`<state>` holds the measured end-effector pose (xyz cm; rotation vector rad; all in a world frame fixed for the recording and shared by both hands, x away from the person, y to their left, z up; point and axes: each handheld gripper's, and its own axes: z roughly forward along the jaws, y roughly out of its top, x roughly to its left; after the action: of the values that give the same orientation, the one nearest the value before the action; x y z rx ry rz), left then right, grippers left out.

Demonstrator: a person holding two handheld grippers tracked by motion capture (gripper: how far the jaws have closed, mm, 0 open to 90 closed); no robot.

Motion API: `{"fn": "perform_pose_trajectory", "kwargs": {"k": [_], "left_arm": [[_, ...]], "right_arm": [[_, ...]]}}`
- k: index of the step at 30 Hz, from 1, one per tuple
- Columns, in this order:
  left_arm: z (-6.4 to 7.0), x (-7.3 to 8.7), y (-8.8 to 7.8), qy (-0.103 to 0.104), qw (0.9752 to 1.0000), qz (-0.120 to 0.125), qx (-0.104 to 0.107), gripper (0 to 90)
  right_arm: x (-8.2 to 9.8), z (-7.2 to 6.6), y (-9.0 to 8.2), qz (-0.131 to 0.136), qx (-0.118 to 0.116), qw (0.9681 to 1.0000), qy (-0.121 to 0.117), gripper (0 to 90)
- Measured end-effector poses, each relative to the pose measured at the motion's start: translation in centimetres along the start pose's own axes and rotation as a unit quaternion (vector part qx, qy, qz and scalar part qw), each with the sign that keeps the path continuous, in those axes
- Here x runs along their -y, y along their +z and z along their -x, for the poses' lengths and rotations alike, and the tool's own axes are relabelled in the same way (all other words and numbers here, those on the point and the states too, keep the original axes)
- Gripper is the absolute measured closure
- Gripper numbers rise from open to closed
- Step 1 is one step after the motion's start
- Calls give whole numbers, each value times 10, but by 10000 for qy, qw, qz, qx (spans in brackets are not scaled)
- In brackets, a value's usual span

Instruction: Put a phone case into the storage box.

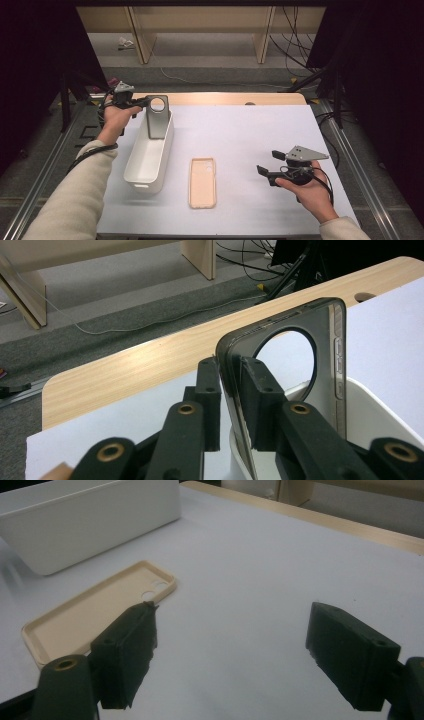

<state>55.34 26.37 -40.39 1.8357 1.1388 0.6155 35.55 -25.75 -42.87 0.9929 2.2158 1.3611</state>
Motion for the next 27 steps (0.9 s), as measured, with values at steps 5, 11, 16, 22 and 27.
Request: {"fn": "perform_pose_trajectory", "kwargs": {"k": [5,11,16,22,27], "left_arm": [[0,0,0,-26,10000,-57,4,682],[2,-2,-4,-189,9998,-17,34,513],[4,-7,-10,-264,9996,20,-22,329],[12,-10,-23,-429,9990,57,-109,99],[21,-8,-41,-375,9991,176,-18,33]], "right_arm": [[0,0,0,-12,-14,10000,-3,212],[0,0,0,-6,-19,10000,-5,211],[0,0,1,-10,-29,10000,-8,210],[0,0,0,-10,-34,10000,1,210],[0,0,0,25,-49,10000,-19,206]]}}
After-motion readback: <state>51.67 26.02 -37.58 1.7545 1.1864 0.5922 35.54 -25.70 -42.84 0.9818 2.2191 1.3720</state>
